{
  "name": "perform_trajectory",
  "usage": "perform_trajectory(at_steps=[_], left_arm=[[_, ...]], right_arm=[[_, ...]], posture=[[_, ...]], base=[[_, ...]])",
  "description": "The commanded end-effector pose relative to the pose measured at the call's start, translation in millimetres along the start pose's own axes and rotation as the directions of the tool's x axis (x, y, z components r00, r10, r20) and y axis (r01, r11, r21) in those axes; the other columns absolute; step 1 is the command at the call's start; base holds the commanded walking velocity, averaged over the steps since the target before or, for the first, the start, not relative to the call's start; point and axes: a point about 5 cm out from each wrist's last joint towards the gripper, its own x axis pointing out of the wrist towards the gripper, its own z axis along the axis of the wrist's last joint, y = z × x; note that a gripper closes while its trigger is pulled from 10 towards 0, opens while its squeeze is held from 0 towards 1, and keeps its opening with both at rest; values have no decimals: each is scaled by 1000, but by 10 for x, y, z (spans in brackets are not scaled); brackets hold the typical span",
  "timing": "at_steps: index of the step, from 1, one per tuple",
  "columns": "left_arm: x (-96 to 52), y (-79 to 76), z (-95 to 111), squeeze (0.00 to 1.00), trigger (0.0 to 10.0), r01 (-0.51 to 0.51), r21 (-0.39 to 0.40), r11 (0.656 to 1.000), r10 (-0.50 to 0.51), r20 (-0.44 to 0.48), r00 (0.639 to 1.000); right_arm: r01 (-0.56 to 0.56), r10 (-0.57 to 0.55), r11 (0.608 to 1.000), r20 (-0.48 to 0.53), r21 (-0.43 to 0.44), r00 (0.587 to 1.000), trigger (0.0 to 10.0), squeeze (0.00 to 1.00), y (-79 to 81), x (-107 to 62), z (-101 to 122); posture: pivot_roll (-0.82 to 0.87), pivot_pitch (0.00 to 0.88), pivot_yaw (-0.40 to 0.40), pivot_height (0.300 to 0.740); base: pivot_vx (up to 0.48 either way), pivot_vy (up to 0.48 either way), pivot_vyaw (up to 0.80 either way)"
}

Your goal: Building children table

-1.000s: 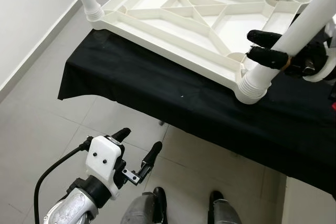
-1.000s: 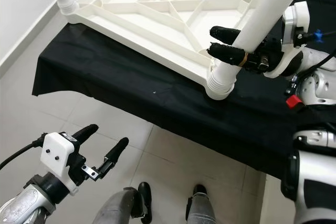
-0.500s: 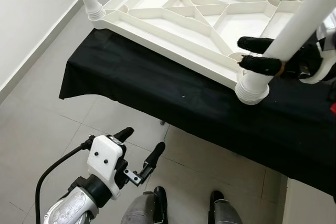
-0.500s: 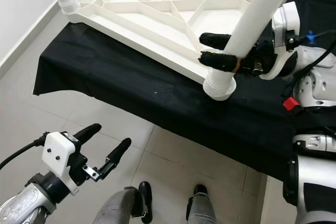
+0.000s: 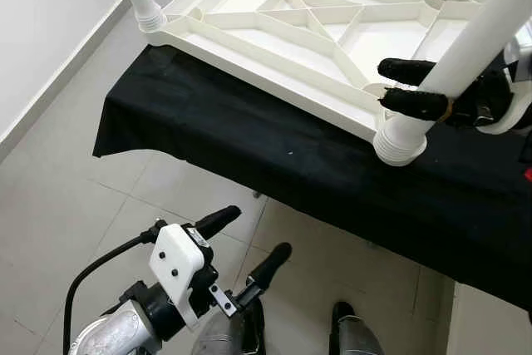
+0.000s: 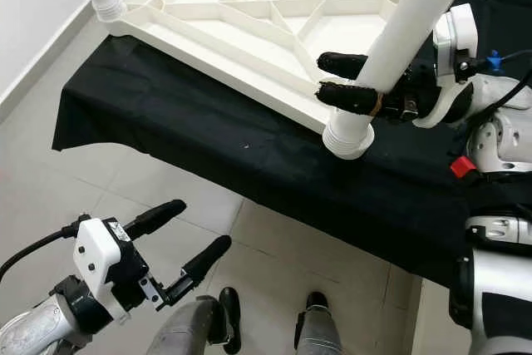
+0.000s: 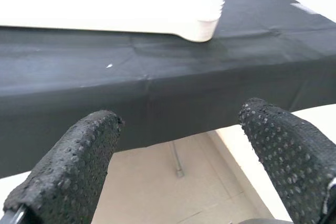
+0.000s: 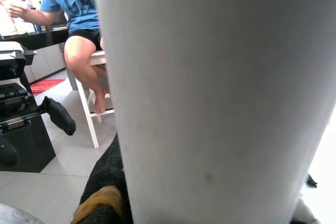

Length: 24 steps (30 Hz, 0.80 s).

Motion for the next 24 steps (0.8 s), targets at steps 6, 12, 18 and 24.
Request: perform_trajectory(at_steps=[6,12,18,24], left_arm=[[-23,-36,4,0,10000,22,4,1000,-22,-4,1000],[-22,-40,7,0,10000,25,11,1000,-25,1,1000],[-28,-44,7,0,10000,34,12,999,-34,7,999],[-36,-43,8,0,10000,37,11,999,-38,9,999]], right_arm=[[60,-59,998,-48,20,997,10000,0,-21,-79,-94],[81,-81,997,-48,8,996,10000,0,-48,-13,-128],[91,-91,996,-47,3,995,10000,0,-56,-2,-126],[92,-93,996,-44,-6,995,10000,0,-54,-11,-105]], posture=[[98,399,124,740],[101,399,124,740],[102,399,122,740],[101,402,125,740]], base=[[0,0,0],[0,0,0],[0,0,0],[0,0,0]])
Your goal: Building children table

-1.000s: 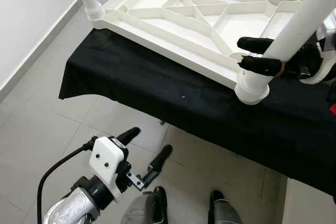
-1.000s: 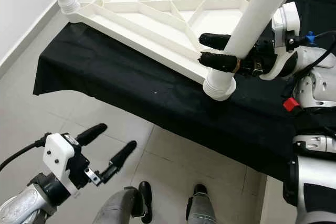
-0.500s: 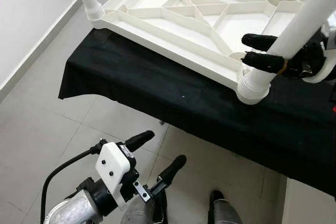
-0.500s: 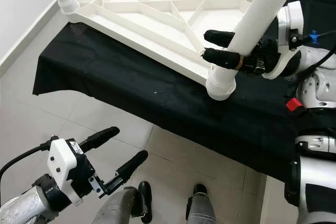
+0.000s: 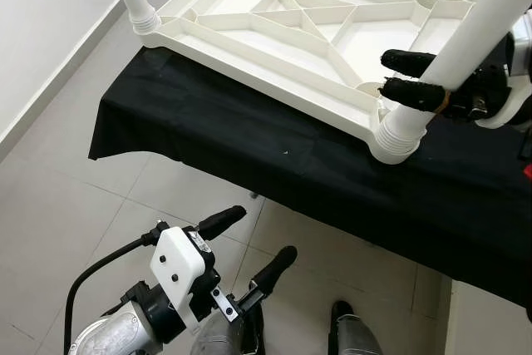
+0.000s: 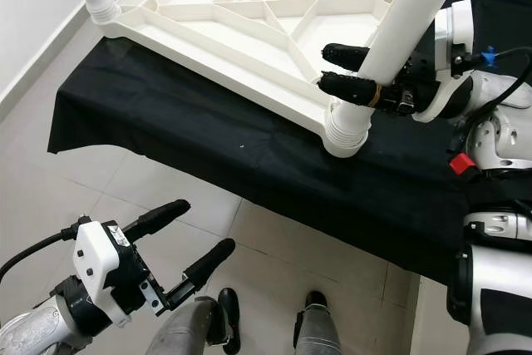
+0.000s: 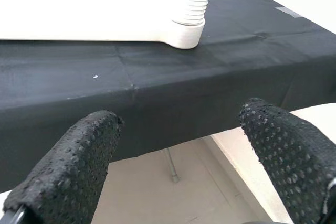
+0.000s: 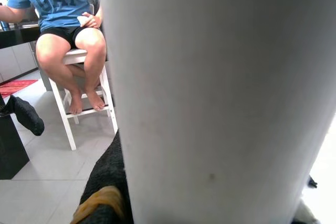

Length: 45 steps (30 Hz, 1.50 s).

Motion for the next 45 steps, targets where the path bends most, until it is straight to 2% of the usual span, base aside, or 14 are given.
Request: perform_trajectory(at_steps=[1,9,14,32,43,45], left_arm=[[-30,-29,-11,0,10000,17,-4,1000,-17,-11,1000],[-26,-31,-11,0,10000,19,-3,1000,-19,-12,1000],[-24,-31,-8,0,10000,18,0,1000,-18,-11,1000],[-24,-28,-11,0,10000,18,3,1000,-18,-11,1000],[-18,-27,-15,0,10000,18,4,1000,-18,-11,1000],[-17,-25,-20,0,10000,17,4,1000,-17,-12,1000]], right_arm=[[2,-1,1000,-39,21,999,10000,0,21,-5,-97],[-18,18,1000,-40,19,999,10000,0,50,33,-121],[-1,0,1000,-62,-14,998,10000,0,37,99,-140],[12,-20,997,-111,-73,994,10000,0,-25,77,-52],[-20,12,998,-121,-62,993,10000,0,-5,81,-47],[-56,50,997,-128,-46,990,10000,0,10,64,-12]], posture=[[101,402,125,740],[102,403,126,740],[104,406,125,740],[99,404,124,740],[98,402,123,740],[88,398,121,740]], base=[[0,0,0],[0,0,0],[0,0,0],[0,0,0],[0,0,0],[0,0,0]])
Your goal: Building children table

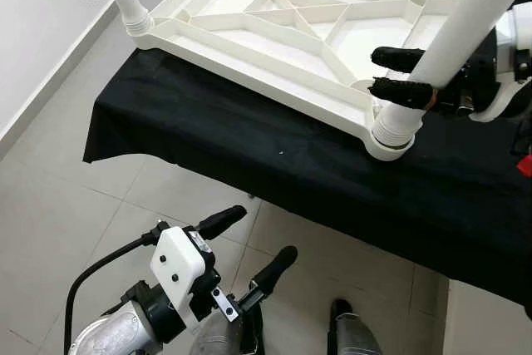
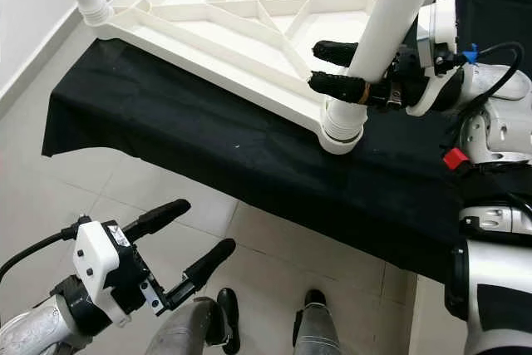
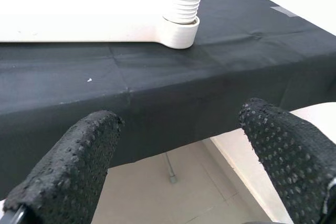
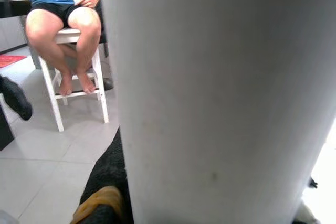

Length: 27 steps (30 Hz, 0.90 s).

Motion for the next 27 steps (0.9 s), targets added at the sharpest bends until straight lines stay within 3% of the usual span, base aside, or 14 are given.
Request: perform_trajectory(at_steps=[1,18,27], left_arm=[[-21,-27,-25,0,10000,15,0,1000,-15,-15,1000],[-20,-20,-31,0,10000,15,1,1000,-15,-15,1000],[-15,-18,-31,0,10000,14,3,1000,-14,-15,1000]], right_arm=[[-27,29,999,-62,39,998,10000,0,33,-25,-80],[-66,68,996,-39,53,997,10000,0,51,-12,-37],[8,-5,998,-53,61,999,10000,0,91,81,-179]], posture=[[88,398,121,740],[88,401,120,740],[89,403,122,740]], base=[[0,0,0],[0,0,0],[0,0,0]])
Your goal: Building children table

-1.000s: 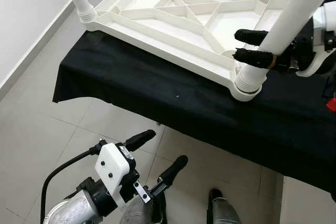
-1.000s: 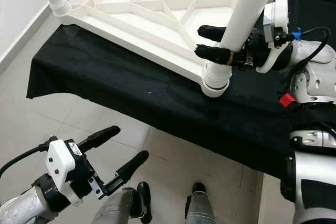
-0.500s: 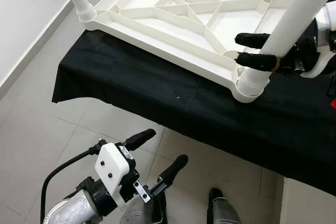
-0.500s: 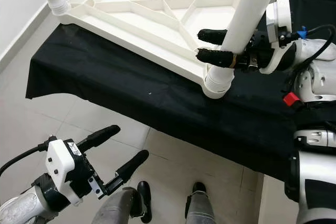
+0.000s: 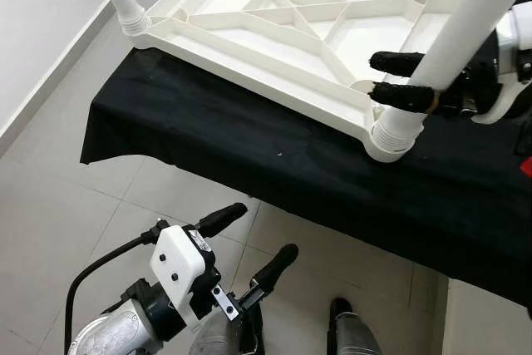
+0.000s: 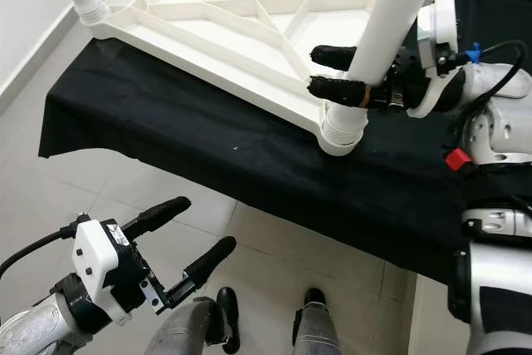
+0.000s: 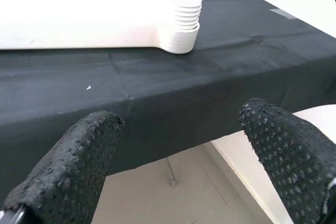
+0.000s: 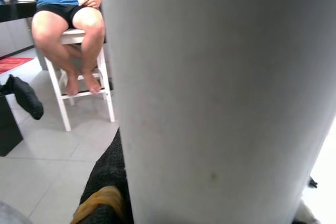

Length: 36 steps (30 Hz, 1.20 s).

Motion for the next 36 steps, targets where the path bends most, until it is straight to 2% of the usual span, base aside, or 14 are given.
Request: perform_trajectory(at_steps=[1,24,29,31,36], left_arm=[[-29,-25,-51,0,10000,11,-9,1000,-11,-29,1000],[-17,-13,-61,0,10000,9,-4,1000,-9,-30,999],[-15,-11,-64,0,10000,8,-3,1000,-8,-30,1000],[-10,-4,-68,0,10000,8,0,1000,-8,-29,1000],[-8,6,-76,0,10000,8,-1,1000,-8,-30,1000]], right_arm=[[9,-6,999,-59,46,998,10000,0,53,26,-178],[177,-172,984,-130,25,976,10000,0,14,54,-234],[231,-226,973,-140,16,964,10000,0,14,62,-246],[291,-286,957,-147,14,947,10000,0,23,59,-251],[333,-326,943,-154,20,933,10000,0,27,47,-277]], posture=[[89,403,122,740],[82,400,120,740],[79,399,119,740],[72,397,121,740],[70,394,121,740]], base=[[0,0,0],[0,0,0],[0,0,0],[0,0,0],[0,0,0]])
